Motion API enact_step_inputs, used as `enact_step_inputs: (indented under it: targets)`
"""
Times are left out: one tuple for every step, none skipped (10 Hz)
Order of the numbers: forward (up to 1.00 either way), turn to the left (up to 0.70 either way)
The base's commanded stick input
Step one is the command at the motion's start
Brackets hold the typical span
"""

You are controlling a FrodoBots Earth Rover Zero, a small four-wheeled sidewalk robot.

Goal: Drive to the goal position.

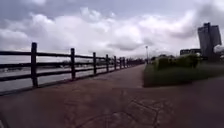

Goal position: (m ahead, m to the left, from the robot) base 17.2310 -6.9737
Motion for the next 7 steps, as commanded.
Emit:
enact_step_inputs:
  targets:
    - [0.85, 0.0]
    - [0.85, 0.0]
    - [0.85, 0.0]
    - [0.85, 0.0]
    - [0.85, 0.0]
    - [0.85, -0.01]
    - [0.85, -0.18]
